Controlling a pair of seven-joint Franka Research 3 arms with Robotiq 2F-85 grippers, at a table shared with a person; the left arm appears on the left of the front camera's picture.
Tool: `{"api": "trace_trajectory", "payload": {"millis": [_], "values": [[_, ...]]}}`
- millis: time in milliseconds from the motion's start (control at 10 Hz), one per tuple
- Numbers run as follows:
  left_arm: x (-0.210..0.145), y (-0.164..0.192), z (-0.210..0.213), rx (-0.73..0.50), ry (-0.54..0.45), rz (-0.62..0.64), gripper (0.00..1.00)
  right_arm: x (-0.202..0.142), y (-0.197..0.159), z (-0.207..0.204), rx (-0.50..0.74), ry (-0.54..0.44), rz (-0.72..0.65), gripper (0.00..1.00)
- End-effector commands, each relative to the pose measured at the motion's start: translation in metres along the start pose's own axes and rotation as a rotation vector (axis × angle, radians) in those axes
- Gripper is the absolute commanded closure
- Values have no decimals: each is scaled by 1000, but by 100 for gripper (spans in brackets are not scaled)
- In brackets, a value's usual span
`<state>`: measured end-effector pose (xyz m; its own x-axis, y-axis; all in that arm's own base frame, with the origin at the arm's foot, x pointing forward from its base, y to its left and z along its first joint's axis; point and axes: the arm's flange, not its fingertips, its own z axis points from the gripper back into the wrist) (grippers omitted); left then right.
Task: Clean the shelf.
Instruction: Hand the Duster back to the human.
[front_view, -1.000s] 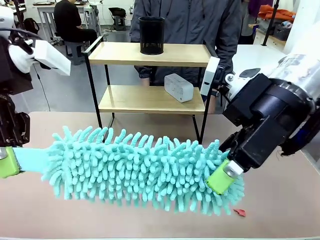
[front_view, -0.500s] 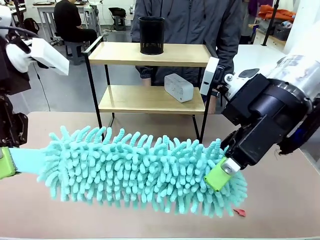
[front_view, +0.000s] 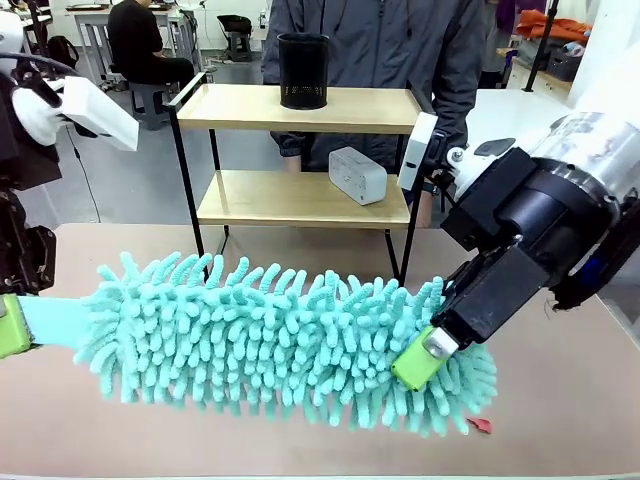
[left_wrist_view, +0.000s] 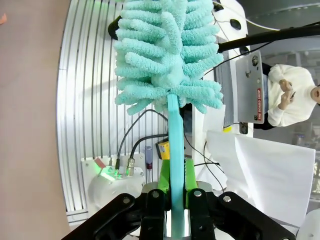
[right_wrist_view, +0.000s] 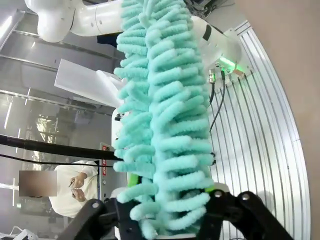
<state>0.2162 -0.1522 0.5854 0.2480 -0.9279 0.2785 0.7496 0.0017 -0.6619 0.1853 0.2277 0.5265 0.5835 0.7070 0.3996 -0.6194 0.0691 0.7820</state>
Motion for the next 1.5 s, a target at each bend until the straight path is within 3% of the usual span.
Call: {"api": "trace_trajectory", "payload": {"millis": [0, 200, 700, 800, 900, 1000, 1100, 1200, 1400], "values": [[3, -2, 0, 5, -44, -2, 88, -6, -5, -6, 54, 29, 22, 86], [2, -2, 1, -7, -32, -9, 88, -5, -6, -4, 57, 12, 20, 100], [7, -1, -3, 6, -8, 12, 88, -6, -7, 0, 43, 0, 25, 100], [7, -1, -4, 33, 2, 10, 31, -7, -6, 0, 39, 5, 27, 100], [6, -2, -3, 28, -14, 17, 31, -8, -7, 1, 38, 7, 23, 100], [2, -1, 3, 71, -53, 33, 0, -8, -7, 2, 38, 10, 21, 100], [-6, 0, 14, 75, -105, 50, 26, -10, -9, 4, 36, 11, 9, 100], [-23, -1, 30, 101, -187, 77, 0, -13, -10, 9, 38, -1, 5, 100], [-69, -1, 67, 221, -378, 194, 0, -26, -7, 34, 18, -42, -4, 100]]}}
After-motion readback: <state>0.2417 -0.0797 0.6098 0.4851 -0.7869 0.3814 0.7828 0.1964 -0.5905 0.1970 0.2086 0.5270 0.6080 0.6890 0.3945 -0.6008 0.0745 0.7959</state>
